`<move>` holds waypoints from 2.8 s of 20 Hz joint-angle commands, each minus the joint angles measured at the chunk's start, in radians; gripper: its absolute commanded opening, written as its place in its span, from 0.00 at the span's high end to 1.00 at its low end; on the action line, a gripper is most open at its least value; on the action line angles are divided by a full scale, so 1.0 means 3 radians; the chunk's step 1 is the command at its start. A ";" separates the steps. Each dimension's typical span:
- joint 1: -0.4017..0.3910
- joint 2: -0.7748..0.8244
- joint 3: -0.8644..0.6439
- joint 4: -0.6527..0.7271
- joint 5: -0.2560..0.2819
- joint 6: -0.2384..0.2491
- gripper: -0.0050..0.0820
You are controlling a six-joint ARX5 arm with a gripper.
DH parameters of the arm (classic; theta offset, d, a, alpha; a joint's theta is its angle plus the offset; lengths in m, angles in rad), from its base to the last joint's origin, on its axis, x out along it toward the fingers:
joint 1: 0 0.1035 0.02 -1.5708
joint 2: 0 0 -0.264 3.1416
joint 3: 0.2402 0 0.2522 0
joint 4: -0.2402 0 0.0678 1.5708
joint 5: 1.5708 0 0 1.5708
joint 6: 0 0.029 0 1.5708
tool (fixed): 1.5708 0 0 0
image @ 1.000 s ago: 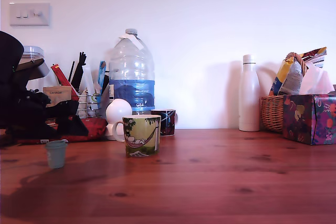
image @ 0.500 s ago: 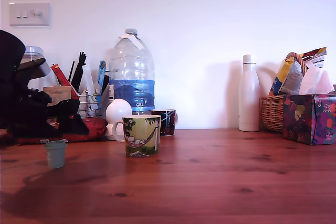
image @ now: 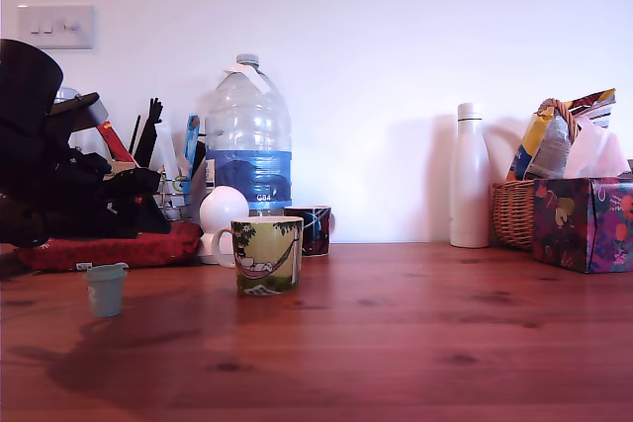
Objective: Pick up the coffee capsules from the table one by one and drop them inside the nearest coffee cup
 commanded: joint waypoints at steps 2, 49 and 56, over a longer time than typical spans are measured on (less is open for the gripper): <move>0.0000 0.0005 -0.0005 -0.0019 0.0048 0.0066 0.97; 0.0240 -0.1848 -0.2056 0.0113 0.0348 0.0177 0.14; 0.0240 -0.1719 -0.2057 0.0389 0.0334 0.0254 0.15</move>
